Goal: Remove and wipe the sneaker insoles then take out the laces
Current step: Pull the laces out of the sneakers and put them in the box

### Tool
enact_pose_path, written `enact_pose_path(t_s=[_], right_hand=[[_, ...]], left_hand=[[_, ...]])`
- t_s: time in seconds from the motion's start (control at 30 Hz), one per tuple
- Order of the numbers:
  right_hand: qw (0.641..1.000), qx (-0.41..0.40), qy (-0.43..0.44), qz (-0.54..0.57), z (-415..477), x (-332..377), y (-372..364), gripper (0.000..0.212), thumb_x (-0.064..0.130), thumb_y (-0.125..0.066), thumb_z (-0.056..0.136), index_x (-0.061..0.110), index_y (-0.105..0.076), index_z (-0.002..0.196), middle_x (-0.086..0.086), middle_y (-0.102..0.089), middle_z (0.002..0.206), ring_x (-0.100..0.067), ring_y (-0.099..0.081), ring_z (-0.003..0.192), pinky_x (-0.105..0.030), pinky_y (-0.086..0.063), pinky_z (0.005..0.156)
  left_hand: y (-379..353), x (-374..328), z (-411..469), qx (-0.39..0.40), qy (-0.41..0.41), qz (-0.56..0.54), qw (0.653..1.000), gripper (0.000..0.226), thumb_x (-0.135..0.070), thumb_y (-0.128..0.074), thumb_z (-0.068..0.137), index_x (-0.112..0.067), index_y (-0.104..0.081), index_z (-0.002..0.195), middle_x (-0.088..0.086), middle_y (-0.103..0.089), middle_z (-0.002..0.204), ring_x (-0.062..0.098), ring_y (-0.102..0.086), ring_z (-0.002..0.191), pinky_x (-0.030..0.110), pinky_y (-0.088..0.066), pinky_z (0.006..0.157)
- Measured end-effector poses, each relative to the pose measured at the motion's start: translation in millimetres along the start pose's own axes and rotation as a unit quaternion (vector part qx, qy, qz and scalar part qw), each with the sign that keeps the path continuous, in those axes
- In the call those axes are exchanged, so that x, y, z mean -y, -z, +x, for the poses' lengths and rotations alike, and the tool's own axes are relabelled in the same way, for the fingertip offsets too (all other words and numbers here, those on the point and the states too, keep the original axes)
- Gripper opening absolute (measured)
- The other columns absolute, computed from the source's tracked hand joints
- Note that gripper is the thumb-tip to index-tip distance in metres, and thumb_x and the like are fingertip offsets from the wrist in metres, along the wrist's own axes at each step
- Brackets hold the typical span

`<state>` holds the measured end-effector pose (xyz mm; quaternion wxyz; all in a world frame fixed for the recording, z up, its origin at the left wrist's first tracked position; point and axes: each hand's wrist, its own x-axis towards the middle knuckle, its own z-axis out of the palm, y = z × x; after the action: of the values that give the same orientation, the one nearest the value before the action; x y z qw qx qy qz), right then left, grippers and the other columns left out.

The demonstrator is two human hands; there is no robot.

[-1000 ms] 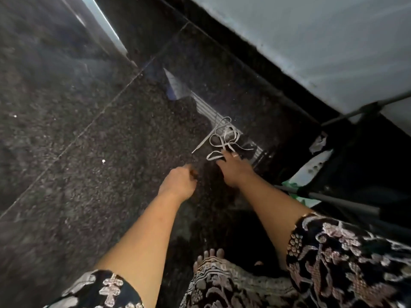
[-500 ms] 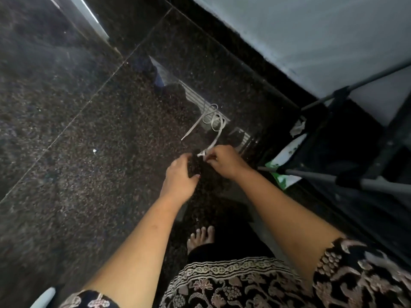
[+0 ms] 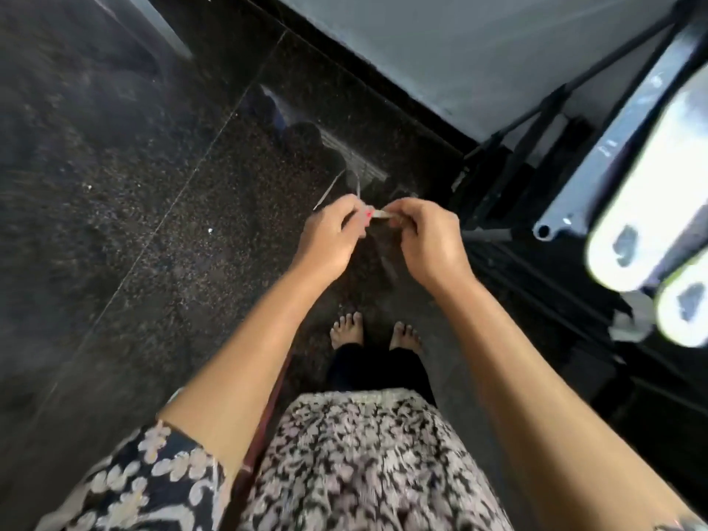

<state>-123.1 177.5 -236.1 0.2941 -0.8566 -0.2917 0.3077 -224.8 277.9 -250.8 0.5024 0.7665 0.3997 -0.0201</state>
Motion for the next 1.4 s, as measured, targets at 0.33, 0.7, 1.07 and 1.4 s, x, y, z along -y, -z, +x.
enact_pose_path(t_s=[0.33,0.7,1.07,1.4], right_hand=[[0.99,0.055,0.079,0.107,-89,105,140,0.017,0.02,-0.048,0.097,0.022,-0.055,0.113,0.013,-0.063,0.081,0.0,-0.058,0.074,-0.015,-0.041,0.067],[0.994,0.0,-0.065,0.088,-186,74,261,0.026,0.027,-0.064,0.087,0.03,-0.058,0.113,0.005,-0.066,0.108,-0.012,-0.062,0.1,-0.025,-0.048,0.088],[0.97,-0.242,0.023,0.025,-273,87,316,0.032,0.029,-0.049,0.094,0.01,-0.061,0.07,-0.003,-0.057,0.071,-0.011,-0.053,0.069,-0.031,-0.038,0.066],[0.956,-0.251,0.046,0.147,-362,89,362,0.026,0.016,-0.057,0.092,0.025,-0.053,0.115,0.018,-0.062,0.092,-0.001,-0.059,0.085,-0.022,-0.05,0.077]], left_hand=[[89,-185,-52,0.136,-0.116,0.047,0.983,0.022,-0.033,-0.06,0.089,-0.02,-0.067,0.073,-0.003,-0.056,0.058,0.01,-0.05,0.057,0.032,-0.046,0.058],[117,-275,-113,0.246,-0.174,0.019,0.953,0.023,-0.021,-0.055,0.094,-0.014,-0.066,0.075,-0.004,-0.045,0.054,0.004,-0.037,0.047,0.016,-0.03,0.048],[45,-370,-182,0.314,-0.266,0.081,0.908,0.027,-0.035,-0.06,0.09,-0.019,-0.066,0.069,-0.016,-0.049,0.046,-0.003,-0.042,0.046,0.013,-0.033,0.049],[-13,-454,-270,0.377,-0.339,0.079,0.858,0.026,-0.024,-0.057,0.093,-0.01,-0.067,0.074,-0.009,-0.049,0.051,-0.001,-0.036,0.04,0.018,-0.03,0.045]])
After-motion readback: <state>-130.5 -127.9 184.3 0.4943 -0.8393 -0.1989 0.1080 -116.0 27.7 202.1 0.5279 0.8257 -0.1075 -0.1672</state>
